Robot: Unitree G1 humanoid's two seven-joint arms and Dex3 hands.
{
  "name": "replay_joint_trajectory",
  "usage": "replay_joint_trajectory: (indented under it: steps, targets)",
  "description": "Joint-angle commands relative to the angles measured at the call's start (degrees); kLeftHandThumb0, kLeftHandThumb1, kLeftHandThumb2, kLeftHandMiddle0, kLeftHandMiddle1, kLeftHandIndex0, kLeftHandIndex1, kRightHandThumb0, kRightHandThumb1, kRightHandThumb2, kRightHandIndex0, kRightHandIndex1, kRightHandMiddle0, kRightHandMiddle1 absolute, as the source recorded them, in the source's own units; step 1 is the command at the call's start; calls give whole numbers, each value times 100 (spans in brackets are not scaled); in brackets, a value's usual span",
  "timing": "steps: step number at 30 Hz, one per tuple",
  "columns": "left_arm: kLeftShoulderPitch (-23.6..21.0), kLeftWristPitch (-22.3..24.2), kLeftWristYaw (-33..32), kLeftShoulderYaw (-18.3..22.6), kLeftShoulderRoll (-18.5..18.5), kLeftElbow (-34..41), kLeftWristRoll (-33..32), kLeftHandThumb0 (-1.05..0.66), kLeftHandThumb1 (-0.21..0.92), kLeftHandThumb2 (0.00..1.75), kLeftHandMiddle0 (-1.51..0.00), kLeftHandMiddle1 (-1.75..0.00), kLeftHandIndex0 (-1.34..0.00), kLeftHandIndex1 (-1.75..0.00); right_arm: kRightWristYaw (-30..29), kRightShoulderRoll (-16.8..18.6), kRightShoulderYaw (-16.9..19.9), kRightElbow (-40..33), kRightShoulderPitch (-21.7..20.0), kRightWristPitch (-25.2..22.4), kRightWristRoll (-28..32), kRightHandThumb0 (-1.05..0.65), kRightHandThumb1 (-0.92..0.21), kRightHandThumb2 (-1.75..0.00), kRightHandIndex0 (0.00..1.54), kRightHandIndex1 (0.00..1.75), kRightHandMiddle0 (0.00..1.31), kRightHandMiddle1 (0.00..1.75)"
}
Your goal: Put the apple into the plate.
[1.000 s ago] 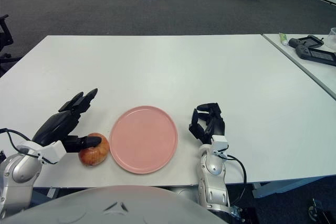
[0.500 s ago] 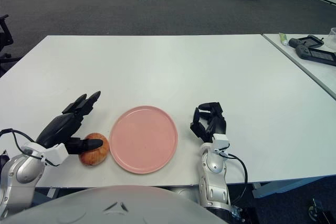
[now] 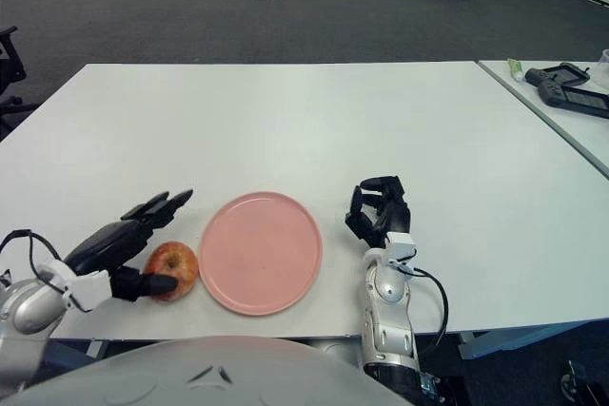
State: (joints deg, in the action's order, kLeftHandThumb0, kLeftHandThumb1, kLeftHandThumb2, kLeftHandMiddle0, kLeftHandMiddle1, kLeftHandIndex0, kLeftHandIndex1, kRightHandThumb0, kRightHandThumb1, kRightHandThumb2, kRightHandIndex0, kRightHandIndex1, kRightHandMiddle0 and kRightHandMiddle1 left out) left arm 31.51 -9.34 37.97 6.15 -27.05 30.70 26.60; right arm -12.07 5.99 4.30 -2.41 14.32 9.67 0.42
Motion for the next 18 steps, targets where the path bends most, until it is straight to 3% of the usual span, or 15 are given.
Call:
replay_joint_trajectory:
  steps: [1,6,11,13,18]
  targets:
    - [271,180,376,102,-448,190,-302,-103,56,56,0,0,0,0,54,50,-33,-41,-166,-67,38,-39,-63,-93,64,175,37,175]
    - [-45,313,682,51,-783,298,-407,-95,48,68,0,0,0,0,97,112,-23,-18,-202,-76,180,-39,-64,-91,63,175,37,175]
    - [-324,-215,827,-12,-1337,-149,-632,-93,48,72,0,0,0,0,87,181,-27,-3,-233,-110,300,-39,-65,-90,63,175,36,175]
    - [-509,-683,904,-5,-1693,-605,-748,-95,52,68,0,0,0,0,94,205,-43,-18,-230,-135,358,-39,-66,-89,62,175,36,175]
    - [-738,-1331,1080,-176,-2226,-986,-834,-98,56,63,0,0,0,0,71,221,-82,-60,-207,-162,444,-39,-66,-89,61,175,36,175]
